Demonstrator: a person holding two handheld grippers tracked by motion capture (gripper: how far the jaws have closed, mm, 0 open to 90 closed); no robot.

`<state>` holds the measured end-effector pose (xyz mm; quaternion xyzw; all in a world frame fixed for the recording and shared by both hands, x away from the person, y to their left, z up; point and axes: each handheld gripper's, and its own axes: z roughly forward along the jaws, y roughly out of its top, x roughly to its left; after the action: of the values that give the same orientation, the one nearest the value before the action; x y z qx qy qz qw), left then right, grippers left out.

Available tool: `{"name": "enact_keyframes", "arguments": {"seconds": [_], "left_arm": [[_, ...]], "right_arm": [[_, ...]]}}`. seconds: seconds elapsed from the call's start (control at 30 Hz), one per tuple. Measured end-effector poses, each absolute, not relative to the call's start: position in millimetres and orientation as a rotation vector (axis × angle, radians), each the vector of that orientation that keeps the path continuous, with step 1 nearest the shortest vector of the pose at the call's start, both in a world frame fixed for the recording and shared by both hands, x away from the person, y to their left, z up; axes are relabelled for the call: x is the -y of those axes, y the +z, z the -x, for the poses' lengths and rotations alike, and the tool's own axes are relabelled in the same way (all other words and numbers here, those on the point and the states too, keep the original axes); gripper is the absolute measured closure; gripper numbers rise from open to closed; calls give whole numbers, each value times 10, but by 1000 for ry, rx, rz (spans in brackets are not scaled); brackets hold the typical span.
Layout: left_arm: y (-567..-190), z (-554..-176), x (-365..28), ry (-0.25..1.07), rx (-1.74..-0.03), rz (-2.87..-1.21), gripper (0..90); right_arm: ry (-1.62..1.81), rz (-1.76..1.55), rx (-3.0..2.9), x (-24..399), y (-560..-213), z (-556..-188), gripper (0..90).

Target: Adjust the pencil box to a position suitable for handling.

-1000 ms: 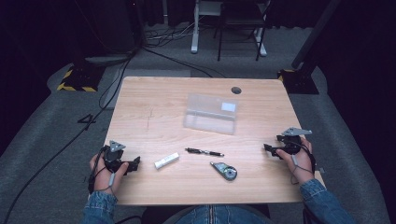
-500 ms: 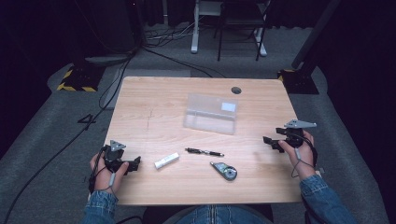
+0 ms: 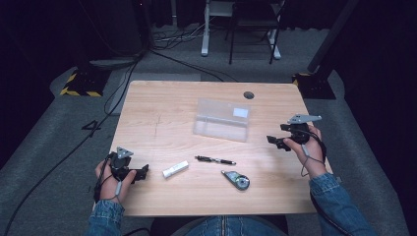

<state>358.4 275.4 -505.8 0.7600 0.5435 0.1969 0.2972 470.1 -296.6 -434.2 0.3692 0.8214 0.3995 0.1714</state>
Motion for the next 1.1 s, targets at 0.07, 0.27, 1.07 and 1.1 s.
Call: {"name": "enact_keyframes", "arguments": {"seconds": [0.07,0.27,1.07,1.1], "left_arm": [[-5057,-3586,-2755,523,-1442,-2023,8],[-5058,-3586,-2753,523,-1443,-2020,8],[-5057,-3586,-2754,523,-1442,-2023,8],[-5058,-3586,-2754,523,-1442,-2023,8]], "right_arm": [[1134,-1025,-2333,2914,-4324,-4728,161],[1124,-988,-2353,2768,-4311,-4790,162],[1151,-1015,-2346,2265,-4634,-5169,240],[1151,-1015,-2346,2265,-4634,-5169,240]]}}
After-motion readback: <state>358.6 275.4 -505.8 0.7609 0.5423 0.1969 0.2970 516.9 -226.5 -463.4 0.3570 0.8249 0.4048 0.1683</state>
